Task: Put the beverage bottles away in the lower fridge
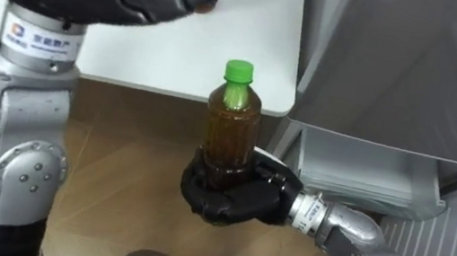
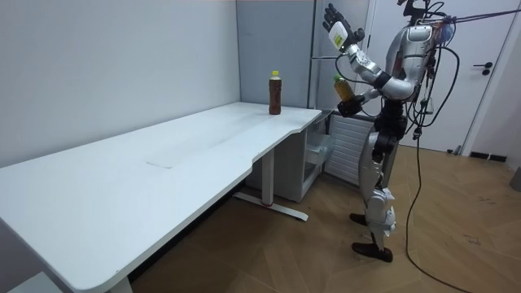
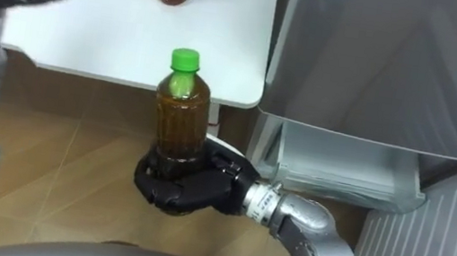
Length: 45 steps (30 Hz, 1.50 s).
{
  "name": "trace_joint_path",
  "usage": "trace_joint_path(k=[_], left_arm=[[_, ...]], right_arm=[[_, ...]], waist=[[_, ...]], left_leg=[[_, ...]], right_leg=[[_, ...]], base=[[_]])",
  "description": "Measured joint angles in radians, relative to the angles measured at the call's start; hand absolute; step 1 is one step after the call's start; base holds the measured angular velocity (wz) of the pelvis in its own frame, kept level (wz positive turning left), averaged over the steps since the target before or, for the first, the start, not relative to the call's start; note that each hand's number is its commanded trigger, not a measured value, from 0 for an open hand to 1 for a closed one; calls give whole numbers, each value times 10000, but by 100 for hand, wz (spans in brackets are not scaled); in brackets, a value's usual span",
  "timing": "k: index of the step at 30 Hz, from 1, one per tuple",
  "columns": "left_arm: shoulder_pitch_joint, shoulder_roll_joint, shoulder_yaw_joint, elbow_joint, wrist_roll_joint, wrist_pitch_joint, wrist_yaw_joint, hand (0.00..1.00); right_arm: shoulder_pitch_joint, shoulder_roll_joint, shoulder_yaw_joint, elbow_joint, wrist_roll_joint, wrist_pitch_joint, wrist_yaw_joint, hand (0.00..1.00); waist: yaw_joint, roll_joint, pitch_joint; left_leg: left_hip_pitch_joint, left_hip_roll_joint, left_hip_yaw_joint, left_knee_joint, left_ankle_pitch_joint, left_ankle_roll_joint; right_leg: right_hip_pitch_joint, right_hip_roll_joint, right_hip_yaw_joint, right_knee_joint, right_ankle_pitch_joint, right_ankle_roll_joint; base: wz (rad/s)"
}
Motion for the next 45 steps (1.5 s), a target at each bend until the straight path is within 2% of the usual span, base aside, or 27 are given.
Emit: trace_joint_path(k=[3,5,9,11,12,14,15,17,20,23,27,30,32,33,35,39,42,45], left_arm=[[-4,-5,728,-284,74,-373,413,0],[-2,-51,1391,-294,506,-641,765,0],[4,-69,2206,-291,724,-778,1516,0],[27,-71,2726,-291,1114,-947,2181,0],[37,-71,2866,-291,1158,-979,2365,0],[98,-72,3506,-275,1505,-1058,3230,0],[136,-77,3634,-272,1608,-1100,3465,0],[474,-167,4199,-189,1839,-1313,4459,0],[810,-172,4896,515,1918,-1483,5653,0],[1251,-182,5154,1457,2075,-1497,6884,0],[1478,-183,4947,3157,1973,-1432,7981,0],[1601,-179,4481,4825,1120,-1348,8499,0],[1933,-192,4003,6311,328,-1178,8715,0],[2052,-199,3861,6619,98,-1104,8721,0],[2267,-304,3256,7635,-549,-839,8944,0],[2193,-325,2268,9128,-756,-525,9051,0],[2216,-324,1699,10200,-781,-287,8988,0],[2101,-235,965,12008,-823,-215,8284,0]], right_arm=[[261,2,-367,-1,-135,-1,51,100],[524,90,-784,-98,-292,-1,47,100],[850,102,-1127,-548,-437,-66,54,100],[1061,168,-1262,-865,-823,-82,63,100],[1124,178,-1299,-948,-902,-82,66,100],[1302,171,-1390,-1171,-1106,-82,203,100],[1307,173,-1391,-1171,-1150,-82,248,100],[1440,168,-1462,-1173,-1241,-81,255,100],[1595,176,-1557,-1173,-1250,-81,179,100],[1625,176,-1548,-1172,-1244,-54,-130,100],[1621,259,-1470,-1173,-1213,44,-569,100],[1570,271,-1210,-1174,-951,264,-997,100],[1550,392,-1129,-1174,-793,438,-1353,100],[1535,410,-1128,-1174,-759,454,-1403,100],[1404,530,-1127,-1173,-556,493,-1706,100],[1123,551,-1066,-1167,-326,621,-2106,100],[933,531,-1063,-1169,-311,714,-2311,100],[820,368,-1066,-1169,-20,713,-2685,100]], waist=[[202,2,3],[583,14,-9],[927,38,-7],[1041,152,23],[1077,133,6],[1270,222,23],[1272,231,15],[1511,263,-81],[1765,316,-115],[1883,251,-161],[1947,157,-158],[2030,93,-157],[2066,89,-157],[2047,69,-154],[1999,-48,-89],[1935,-86,-57],[1716,-52,-34],[1641,-35,-21]], left_leg=[[103,8,-7,-17,0,-1],[163,10,1,-74,0,-2],[198,2,-54,-32,1,-1],[262,-10,-215,-43,0,0],[272,-11,-230,-48,0,0],[307,-12,-275,-57,0,1],[307,-13,-287,-57,0,1],[309,-12,-279,-96,0,-1],[345,-32,-278,-155,49,-18],[361,-69,-280,-221,120,-19],[506,-101,-513,-234,124,-22],[532,-159,-546,-351,206,12],[699,-168,-441,-471,269,28],[713,-165,-394,-480,269,28],[703,-159,-390,-526,268,30],[666,-153,-359,-581,266,33],[667,-140,-273,-633,265,33],[681,-119,-141,-706,266,32]], right_leg=[[132,9,-47,-93,-2,-1],[146,28,14,-89,-14,4],[218,2,-92,-99,-14,4],[345,-21,-294,-113,-17,9],[364,-25,-320,-117,-17,10],[431,-34,-425,-150,-17,10],[439,-40,-459,-159,-17,10],[460,-43,-512,-166,-18,10],[462,-59,-532,-170,-22,3],[526,-73,-546,-290,-35,-22],[744,-104,-749,-436,-45,-12],[738,-164,-801,-413,-46,6],[765,-168,-723,-404,-32,16],[766,-164,-703,-406,-32,16],[799,-132,-567,-438,-19,28],[721,-116,-536,-433,-7,31],[657,-104,-530,-423,-6,29],[599,-80,-463,-435,-2,24]], base=[[1],[-6],[6],[16],[11],[6],[4],[0],[0],[5],[15],[5],[-12],[-12],[-7],[-4],[-5],[-10]])
